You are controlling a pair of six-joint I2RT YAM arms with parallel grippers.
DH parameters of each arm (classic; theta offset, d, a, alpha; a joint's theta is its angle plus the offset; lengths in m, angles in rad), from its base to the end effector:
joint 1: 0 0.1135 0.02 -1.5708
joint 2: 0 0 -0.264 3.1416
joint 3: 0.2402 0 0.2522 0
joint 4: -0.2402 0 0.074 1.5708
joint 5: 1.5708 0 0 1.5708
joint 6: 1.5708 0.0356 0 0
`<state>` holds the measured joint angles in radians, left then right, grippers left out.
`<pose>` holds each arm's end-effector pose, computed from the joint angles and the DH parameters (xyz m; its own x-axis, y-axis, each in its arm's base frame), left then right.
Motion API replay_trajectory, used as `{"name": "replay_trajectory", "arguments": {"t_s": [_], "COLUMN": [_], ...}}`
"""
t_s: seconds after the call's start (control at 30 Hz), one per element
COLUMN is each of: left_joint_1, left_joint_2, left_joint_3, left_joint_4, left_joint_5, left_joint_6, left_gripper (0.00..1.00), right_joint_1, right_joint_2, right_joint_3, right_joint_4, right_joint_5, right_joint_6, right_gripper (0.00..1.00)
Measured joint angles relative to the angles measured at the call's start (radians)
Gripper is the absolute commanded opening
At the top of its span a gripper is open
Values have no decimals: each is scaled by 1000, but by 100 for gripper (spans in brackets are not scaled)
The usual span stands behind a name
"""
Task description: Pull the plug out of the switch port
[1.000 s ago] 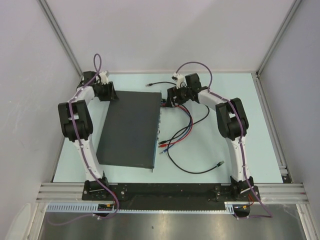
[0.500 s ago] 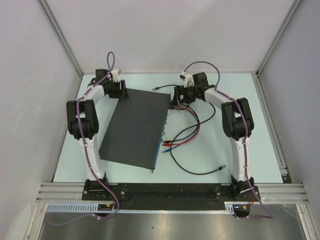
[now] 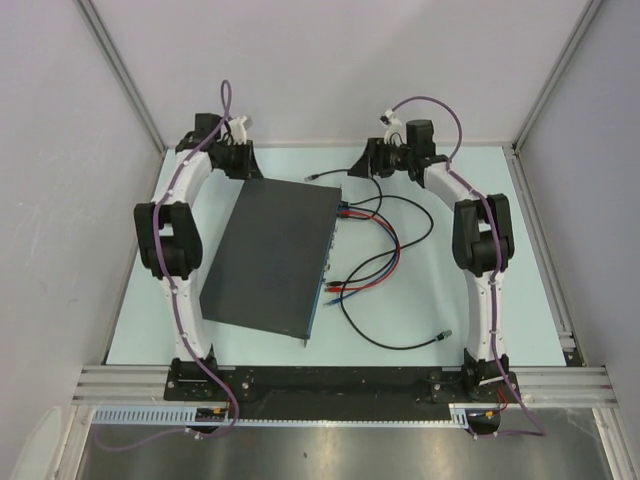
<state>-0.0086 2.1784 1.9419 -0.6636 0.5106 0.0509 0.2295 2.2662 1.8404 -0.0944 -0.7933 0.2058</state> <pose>0.4880 -0.0216 0.2489 -0.7665 0.0510 -0.6402 0.3507 0.8683 -0.3507 0.5034 0.1437 0.2205 -0.6295 0.0002 -0.7770 -0.6468 0.5541 0.5241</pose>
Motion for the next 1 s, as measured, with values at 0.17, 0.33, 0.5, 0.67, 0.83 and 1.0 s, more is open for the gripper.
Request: {"name": "replay_trajectory", "arguments": {"t_s": [0.17,0.33,0.5,0.67,0.83,1.0], "left_joint_1": [-34,-76,-107,-122,-131,-149], "left_joint_2": [-7,-6,-5,6,19,27], "left_joint_3": [-32,-92,-101,-101,-102,-63], "left_joint_4": [-39,-88,-110,-116,-130,-142], "left_joint_5": [69,85,74,43,13,-11], "left_joint_6": [3,13,43,64,80,92], "left_gripper": [0,0,0,0,14,81], "right_joint_1": [5,3,-11,-21,-24,-30], "right_joint_2": [76,162,224,232,232,232], "right_joint_3": [80,99,122,132,137,137], "right_joint_4": [51,33,-40,-74,-82,-127], "right_joint_5": [-35,-72,-132,-188,-218,-222], "right_joint_6": [31,18,-9,-27,-39,-83], "right_gripper": [61,52,52,50,50,60]}}
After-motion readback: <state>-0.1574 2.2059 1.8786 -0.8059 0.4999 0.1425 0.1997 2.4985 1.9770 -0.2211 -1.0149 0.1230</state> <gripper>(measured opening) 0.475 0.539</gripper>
